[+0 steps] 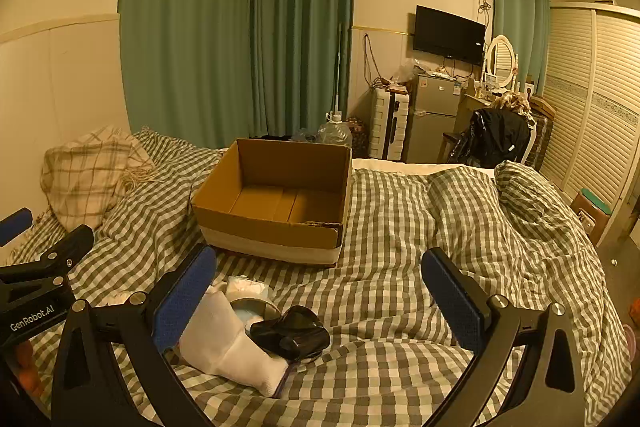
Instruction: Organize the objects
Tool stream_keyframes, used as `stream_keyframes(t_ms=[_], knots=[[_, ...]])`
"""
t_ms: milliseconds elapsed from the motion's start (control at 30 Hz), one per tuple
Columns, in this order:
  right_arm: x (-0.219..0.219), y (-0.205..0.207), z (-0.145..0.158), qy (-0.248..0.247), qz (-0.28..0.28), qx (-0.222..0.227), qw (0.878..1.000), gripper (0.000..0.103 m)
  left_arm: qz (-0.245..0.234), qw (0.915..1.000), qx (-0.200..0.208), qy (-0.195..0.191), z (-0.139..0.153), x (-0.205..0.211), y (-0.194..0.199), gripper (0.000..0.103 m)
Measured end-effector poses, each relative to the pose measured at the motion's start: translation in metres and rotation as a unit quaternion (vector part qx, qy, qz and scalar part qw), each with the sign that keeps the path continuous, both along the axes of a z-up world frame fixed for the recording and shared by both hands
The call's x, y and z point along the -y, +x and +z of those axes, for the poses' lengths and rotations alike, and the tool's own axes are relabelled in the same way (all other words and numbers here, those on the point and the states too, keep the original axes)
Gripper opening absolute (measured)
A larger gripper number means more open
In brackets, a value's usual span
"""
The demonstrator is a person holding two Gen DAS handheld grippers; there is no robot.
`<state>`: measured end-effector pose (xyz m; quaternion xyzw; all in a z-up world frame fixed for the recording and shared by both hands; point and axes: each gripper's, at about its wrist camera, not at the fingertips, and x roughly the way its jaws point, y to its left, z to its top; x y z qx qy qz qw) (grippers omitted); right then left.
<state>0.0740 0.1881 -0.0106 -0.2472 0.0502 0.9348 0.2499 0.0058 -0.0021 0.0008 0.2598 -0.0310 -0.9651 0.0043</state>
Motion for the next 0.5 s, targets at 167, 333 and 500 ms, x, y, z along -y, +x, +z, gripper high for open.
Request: stream_keyframes(t_ms=[167, 333, 500], knots=[[0.0008, -0.0009, 0.0002, 0.0, -0.001, 0.0, 1.0, 0.103, -0.004, 1.0, 0.001, 0.0, -0.0004, 0.0001, 0.0, 0.103], [0.0016, -0.0015, 0.0006, 0.0, -0.001, 0.001, 1.0, 0.103, -0.007, 1.0, 0.002, 0.0, -0.0004, 0.0, 0.0, 0.103], [0.0021, -0.0021, 0.0009, 0.0, -0.002, 0.001, 1.0, 0.103, -0.015, 0.9999, 0.001, 0.001, 0.0, 0.0003, 0.0003, 0.103]])
